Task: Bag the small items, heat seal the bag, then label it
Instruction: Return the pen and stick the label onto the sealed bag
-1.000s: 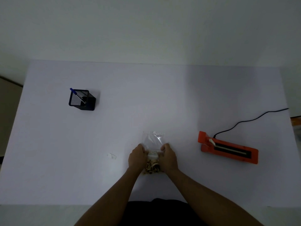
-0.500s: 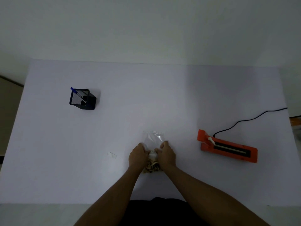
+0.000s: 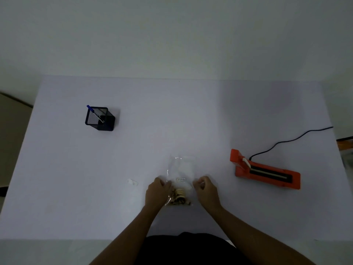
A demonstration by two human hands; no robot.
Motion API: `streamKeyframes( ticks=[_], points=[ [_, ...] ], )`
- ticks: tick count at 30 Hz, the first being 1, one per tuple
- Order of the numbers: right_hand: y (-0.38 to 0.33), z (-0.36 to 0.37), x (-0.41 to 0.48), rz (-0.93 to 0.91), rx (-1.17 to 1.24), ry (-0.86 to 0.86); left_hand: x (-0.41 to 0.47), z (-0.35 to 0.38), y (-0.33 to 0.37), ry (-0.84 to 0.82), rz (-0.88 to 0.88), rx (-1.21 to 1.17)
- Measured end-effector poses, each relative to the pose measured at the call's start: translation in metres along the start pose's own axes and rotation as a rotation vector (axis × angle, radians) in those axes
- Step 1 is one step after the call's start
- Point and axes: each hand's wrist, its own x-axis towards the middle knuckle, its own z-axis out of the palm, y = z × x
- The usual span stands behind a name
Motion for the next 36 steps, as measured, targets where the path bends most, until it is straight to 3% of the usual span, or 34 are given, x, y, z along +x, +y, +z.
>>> streamKeyframes(
  ticks=[5, 9, 17, 24, 36],
  points=[
    [0.022, 0.001, -0.016, 0.042, 0.083, -0.204, -0.015, 0.01, -0.023, -0.113, -0.018, 0.004],
    [0.01, 0.008, -0.012, 0.061, 0.167, -0.262, -0.016, 0.013, -0.019, -0.117, -0.022, -0.031],
    [-0.05, 0.021, 0.039, 0.139, 0.366, -0.165, 0.022, -0.009, 0.024, -0.007, 0.081, -0.046],
    [-0.093, 0.025, 0.091, 0.239, 0.561, -0.167, 0.062, -0.03, 0.061, -0.05, 0.082, 0.016],
    [-0.086, 0.001, 0.069, 0.268, 0.694, -0.143, 0.049, -0.038, 0.073, -0.076, 0.169, 0.102]
  ],
)
